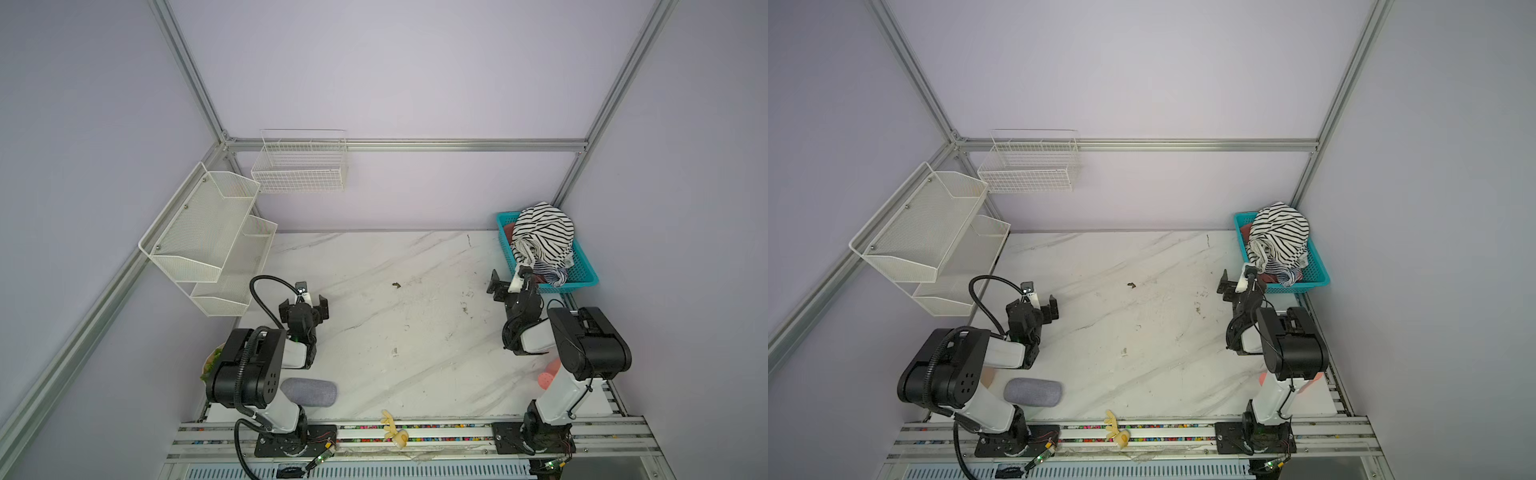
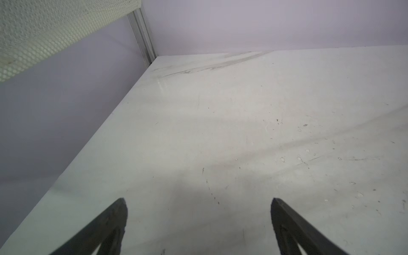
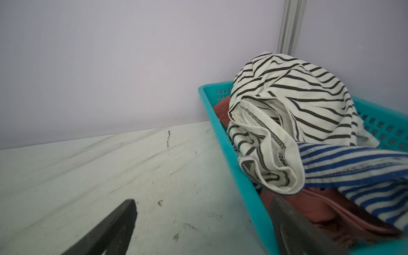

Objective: Fold and stack the tank tops

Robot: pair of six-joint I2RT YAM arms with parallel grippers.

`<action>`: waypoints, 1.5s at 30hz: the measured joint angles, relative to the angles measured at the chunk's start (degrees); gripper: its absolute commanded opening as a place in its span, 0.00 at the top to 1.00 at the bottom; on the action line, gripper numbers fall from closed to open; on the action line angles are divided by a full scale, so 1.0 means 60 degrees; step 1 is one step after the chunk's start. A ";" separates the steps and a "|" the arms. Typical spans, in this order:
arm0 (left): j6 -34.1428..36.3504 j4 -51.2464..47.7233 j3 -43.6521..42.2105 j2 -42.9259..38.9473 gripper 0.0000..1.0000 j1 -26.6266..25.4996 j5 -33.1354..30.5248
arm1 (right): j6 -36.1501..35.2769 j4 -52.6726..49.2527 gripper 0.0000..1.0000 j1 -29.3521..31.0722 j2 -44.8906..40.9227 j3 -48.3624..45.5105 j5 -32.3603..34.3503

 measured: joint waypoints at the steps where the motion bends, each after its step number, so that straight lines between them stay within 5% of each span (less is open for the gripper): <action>1: 0.0000 0.0000 0.0000 0.0000 0.01 0.0000 0.0000 | 0.0000 -0.0004 0.03 0.0000 0.0000 0.0000 0.0000; 31: 0.0000 0.0000 0.0000 0.0000 0.00 0.0000 0.0000 | -0.0011 -0.0018 0.03 0.0040 0.0000 0.0015 0.0080; 35: 0.0011 -0.0084 0.0004 -0.0058 0.00 -0.0004 0.0018 | -0.0036 -0.0215 0.15 0.0062 -0.0029 0.0087 0.0073; 42: -0.0310 -0.3891 0.1253 -0.2463 0.00 -0.0007 0.0255 | 0.0211 -0.4550 0.17 0.0062 -0.1898 0.2324 0.0146; 45: -0.0703 -0.5176 0.2149 -0.3410 0.00 -0.0015 0.1027 | 0.0576 -0.6138 0.11 0.0062 -0.2539 0.3639 0.0153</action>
